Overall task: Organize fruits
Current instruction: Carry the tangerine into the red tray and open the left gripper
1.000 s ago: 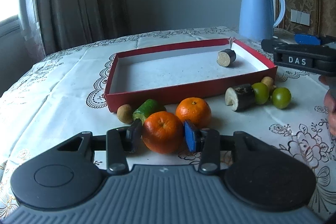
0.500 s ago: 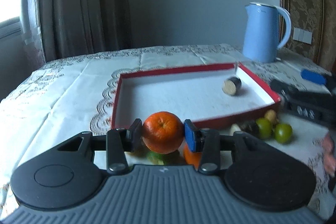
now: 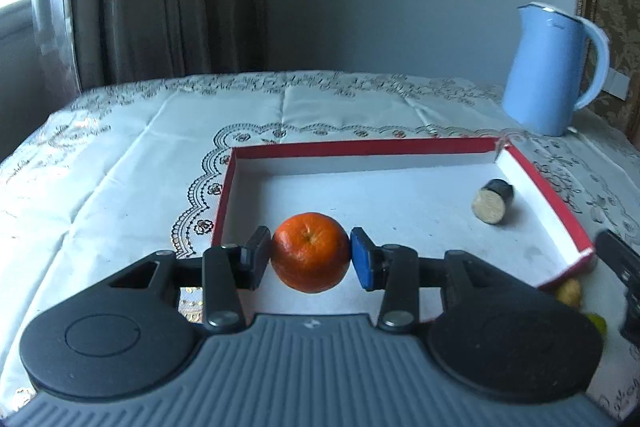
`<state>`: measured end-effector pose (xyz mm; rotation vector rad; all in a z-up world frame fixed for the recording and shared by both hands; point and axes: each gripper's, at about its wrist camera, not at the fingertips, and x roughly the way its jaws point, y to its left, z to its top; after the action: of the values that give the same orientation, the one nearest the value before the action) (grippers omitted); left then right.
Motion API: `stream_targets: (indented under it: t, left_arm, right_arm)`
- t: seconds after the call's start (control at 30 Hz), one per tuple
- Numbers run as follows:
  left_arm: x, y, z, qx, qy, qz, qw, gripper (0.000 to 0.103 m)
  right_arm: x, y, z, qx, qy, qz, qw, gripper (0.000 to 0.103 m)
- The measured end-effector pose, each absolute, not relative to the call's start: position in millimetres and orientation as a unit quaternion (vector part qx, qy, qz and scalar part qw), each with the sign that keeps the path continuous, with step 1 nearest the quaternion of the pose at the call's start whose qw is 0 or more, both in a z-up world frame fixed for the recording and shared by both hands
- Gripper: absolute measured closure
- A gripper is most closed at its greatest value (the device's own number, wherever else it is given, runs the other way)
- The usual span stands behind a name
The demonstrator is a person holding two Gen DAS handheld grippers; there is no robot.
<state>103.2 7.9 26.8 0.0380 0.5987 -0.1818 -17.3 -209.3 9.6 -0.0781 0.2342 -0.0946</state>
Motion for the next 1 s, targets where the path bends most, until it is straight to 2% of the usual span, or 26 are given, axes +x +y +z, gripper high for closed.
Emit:
stream_targets:
  t: [0.4, 0.9, 0.93, 0.97, 1.0]
  left_arm:
    - [145.0, 5.9, 6.3, 0.025, 0.321, -0.06, 0.945, 0.064]
    - [153.6, 5.5, 0.6, 0.035, 0.32, -0.042, 0.946, 0.063]
    - [152.4, 4.5, 0.8, 0.037, 0.319, -0.043, 0.946, 0.059]
    - [150.1, 3.8, 1.4, 0.04, 0.317, -0.045, 0.946, 0.044]
    - [146.7, 3.6, 2.2, 0.041, 0.313, -0.046, 0.948, 0.035]
  right_arm:
    - [-10.7, -214.3, 7.6, -0.018, 0.135, -0.05, 0.989, 0.018]
    - [-4.7, -216.2, 6.0, -0.011, 0.148, -0.046, 0.988, 0.018]
    - [-5.0, -216.8, 6.0, -0.009, 0.148, -0.046, 0.988, 0.018]
    - [-5.3, -217.9, 6.3, -0.006, 0.146, -0.045, 0.988, 0.018]
    - [-5.7, -219.0, 6.6, -0.003, 0.144, -0.045, 0.989, 0.018]
